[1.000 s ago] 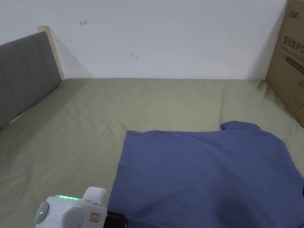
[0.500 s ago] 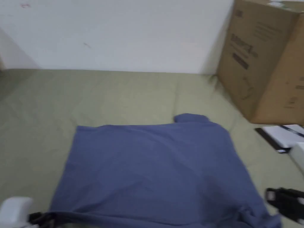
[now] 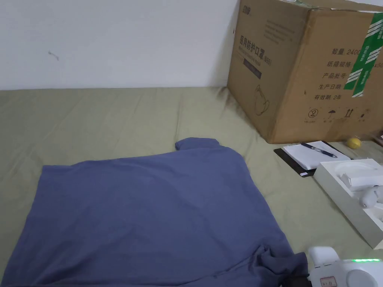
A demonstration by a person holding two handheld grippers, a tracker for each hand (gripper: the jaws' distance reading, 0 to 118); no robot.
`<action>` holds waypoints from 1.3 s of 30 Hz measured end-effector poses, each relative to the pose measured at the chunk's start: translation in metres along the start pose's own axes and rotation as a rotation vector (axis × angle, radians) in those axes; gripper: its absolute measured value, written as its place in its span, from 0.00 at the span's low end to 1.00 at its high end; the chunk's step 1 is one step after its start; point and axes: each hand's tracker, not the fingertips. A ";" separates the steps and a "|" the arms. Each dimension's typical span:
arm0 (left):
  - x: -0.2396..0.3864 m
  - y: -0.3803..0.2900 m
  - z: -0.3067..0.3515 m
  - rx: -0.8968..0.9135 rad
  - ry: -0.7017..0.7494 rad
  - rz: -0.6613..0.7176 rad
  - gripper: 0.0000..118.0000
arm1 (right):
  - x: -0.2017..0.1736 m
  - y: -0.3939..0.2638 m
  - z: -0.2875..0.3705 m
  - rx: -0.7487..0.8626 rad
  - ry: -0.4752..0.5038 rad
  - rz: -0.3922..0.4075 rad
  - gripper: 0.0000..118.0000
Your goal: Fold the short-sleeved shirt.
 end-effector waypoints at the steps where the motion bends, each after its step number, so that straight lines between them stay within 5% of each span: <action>1: -0.001 -0.001 -0.001 -0.007 0.002 0.001 0.03 | -0.002 -0.001 0.006 0.043 -0.020 0.037 0.34; 3: 0.000 -0.003 -0.002 -0.020 0.003 -0.001 0.03 | -0.007 -0.003 0.020 0.102 0.005 0.084 0.28; 5: -0.002 -0.006 -0.003 -0.029 0.010 -0.006 0.03 | -0.015 -0.006 0.031 0.144 0.003 0.082 0.05; 14: -0.012 0.006 -0.001 -0.007 -0.006 0.033 0.03 | -0.006 0.014 0.082 0.246 0.118 -0.090 0.04; 21: -0.019 0.069 -0.039 -0.012 0.005 -0.051 0.03 | -0.015 0.096 0.094 0.267 0.110 -0.079 0.04; 27: -0.037 0.134 -0.120 -0.014 0.031 -0.061 0.03 | -0.034 0.209 0.029 0.214 0.059 -0.011 0.04; 34: -0.040 0.141 -0.215 -0.066 0.095 -0.017 0.06 | -0.045 0.263 -0.089 0.148 -0.020 -0.113 0.04; 35: -0.041 0.141 -0.219 -0.064 0.113 -0.030 0.17 | -0.046 0.262 -0.096 0.160 -0.037 -0.113 0.09; 36: -0.041 0.139 -0.221 -0.060 0.125 -0.040 0.36 | -0.047 0.261 -0.101 0.179 -0.040 -0.104 0.25; 37: -0.042 0.138 -0.221 -0.058 0.134 -0.047 0.61 | -0.049 0.259 -0.103 0.193 -0.042 -0.089 0.54; 38: -0.043 0.137 -0.219 -0.037 0.163 -0.055 0.90 | -0.050 0.257 -0.104 0.198 -0.042 -0.083 0.95; 39: -0.045 0.135 -0.211 0.000 0.190 -0.061 0.98 | -0.049 0.254 -0.102 0.209 -0.040 -0.081 0.99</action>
